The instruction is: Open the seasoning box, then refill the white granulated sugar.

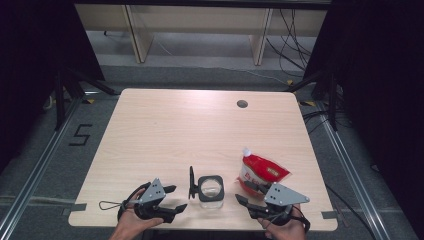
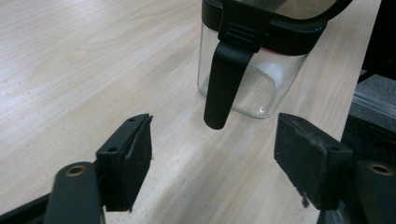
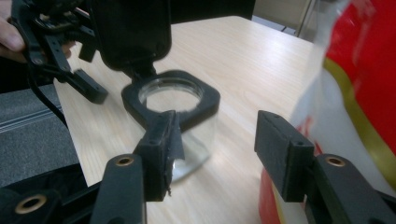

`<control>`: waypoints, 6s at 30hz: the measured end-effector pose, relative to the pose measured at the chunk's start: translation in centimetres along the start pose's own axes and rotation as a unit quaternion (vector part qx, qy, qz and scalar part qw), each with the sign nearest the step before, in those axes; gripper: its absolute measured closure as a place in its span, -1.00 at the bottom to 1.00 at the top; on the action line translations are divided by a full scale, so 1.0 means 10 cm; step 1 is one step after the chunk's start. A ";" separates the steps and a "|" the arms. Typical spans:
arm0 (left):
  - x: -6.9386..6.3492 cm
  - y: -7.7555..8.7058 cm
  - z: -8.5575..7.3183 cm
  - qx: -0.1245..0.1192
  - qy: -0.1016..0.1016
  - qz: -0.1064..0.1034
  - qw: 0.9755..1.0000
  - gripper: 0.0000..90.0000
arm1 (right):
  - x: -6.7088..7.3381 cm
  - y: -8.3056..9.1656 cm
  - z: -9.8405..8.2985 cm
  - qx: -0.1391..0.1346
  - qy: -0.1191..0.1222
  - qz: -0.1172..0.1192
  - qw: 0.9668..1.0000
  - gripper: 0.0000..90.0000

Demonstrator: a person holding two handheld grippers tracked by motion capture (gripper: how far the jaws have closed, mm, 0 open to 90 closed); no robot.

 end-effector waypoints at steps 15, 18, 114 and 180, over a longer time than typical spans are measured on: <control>-0.05 0.08 -0.03 -0.007 0.020 -0.010 1.000 -0.62 | -0.06 0.21 -0.31 0.025 -0.032 -0.005 0.999 -0.06; -0.08 0.08 -0.04 -0.001 0.026 -0.011 1.000 -0.63 | -0.10 0.28 -0.39 0.025 -0.045 -0.010 0.999 -0.07; -0.07 0.08 -0.05 0.007 0.012 -0.004 1.000 -0.62 | -0.74 -0.28 -0.51 -0.025 -0.073 0.021 0.997 -0.51; -0.06 0.11 -0.04 -0.003 0.021 -0.009 1.000 -0.60 | -0.65 -0.41 -0.36 0.003 -0.017 -0.006 1.000 -0.19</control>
Point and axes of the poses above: each handheld gripper's, and its own axes: y roughly backward along the jaws, z roughly out of its top, x roughly to its left, the point moved 6 cm from there along -y, roughly forward along the jaws, and after that the axes turned 9 degrees about x, right-handed, at the moved point
